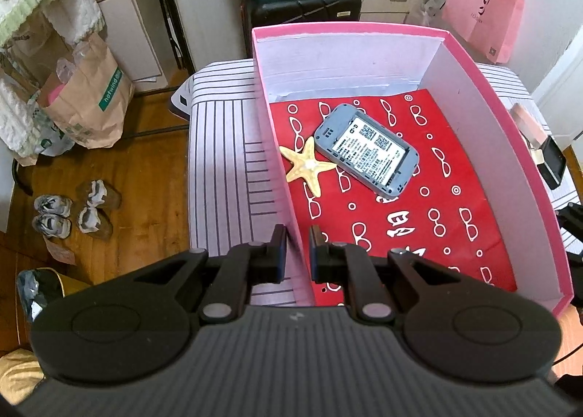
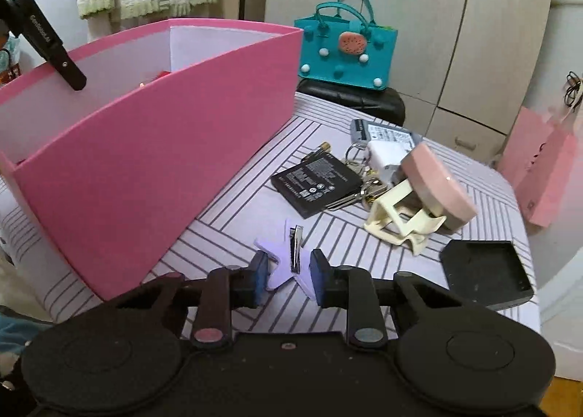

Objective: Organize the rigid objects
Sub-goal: 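Return the right gripper to the table and grasp the purple clip, then carry the purple clip into the pink box and open the right gripper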

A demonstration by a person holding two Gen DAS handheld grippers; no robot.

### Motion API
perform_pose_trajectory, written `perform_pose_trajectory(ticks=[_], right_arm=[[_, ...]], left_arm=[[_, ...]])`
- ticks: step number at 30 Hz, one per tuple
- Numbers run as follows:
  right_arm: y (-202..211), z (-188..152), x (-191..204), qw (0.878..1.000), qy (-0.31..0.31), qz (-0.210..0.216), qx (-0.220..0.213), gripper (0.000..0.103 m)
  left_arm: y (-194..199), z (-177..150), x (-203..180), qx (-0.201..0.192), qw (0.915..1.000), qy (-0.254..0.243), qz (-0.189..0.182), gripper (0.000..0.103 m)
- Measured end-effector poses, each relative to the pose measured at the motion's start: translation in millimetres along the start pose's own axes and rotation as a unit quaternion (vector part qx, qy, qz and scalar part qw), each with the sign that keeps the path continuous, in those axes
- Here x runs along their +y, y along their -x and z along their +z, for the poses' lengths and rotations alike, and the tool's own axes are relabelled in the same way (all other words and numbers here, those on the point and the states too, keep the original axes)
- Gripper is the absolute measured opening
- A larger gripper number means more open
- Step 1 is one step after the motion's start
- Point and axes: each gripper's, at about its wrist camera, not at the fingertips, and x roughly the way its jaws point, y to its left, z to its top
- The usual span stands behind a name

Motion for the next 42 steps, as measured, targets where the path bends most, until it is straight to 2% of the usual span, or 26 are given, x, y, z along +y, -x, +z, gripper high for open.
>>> perform_pose_trajectory(ticks=[1, 8, 14, 19, 23, 29, 33, 38, 42], right_arm=[[2, 1, -1, 1.0, -0.001, 0.0, -0.003, 0.02], [10, 12, -26, 0.996, -0.078, 0.039, 0.012, 0.019], [16, 22, -49, 0.979, -0.163, 0.119, 0.03, 0.02], [29, 36, -56, 0.961, -0.204, 0.183, 0.034, 0.02], [38, 48, -58, 0.95, -0.224, 0.212, 0.043, 0.02], [59, 89, -55, 0.958, -0.187, 0.218, 0.017, 0.02], [59, 121, -39, 0.955, -0.156, 0.253, 0.01, 0.02], [32, 152, -3, 0.96, -0.091, 0.265, 0.025, 0.02], [-6, 171, 22, 0.958, -0.062, 0.276, 0.056, 0.02]], left_arm=[[0, 0, 0, 0.0, 1.0, 0.0, -0.001, 0.012], [0, -1, -3, 0.011, 0.9997, -0.02, 0.001, 0.012], [1, -1, -2, 0.014, 0.9996, -0.025, -0.003, 0.012], [2, -2, -2, 0.015, 0.9994, -0.029, -0.007, 0.012], [3, -2, 3, 0.012, 0.9995, -0.02, -0.023, 0.013], [3, -4, -1, 0.006, 0.9993, -0.032, -0.017, 0.013], [3, -4, 2, 0.007, 0.9993, -0.03, -0.02, 0.013], [3, -5, 0, 0.005, 0.9994, -0.032, -0.015, 0.013], [4, -6, 1, 0.002, 0.9994, -0.031, -0.014, 0.013]])
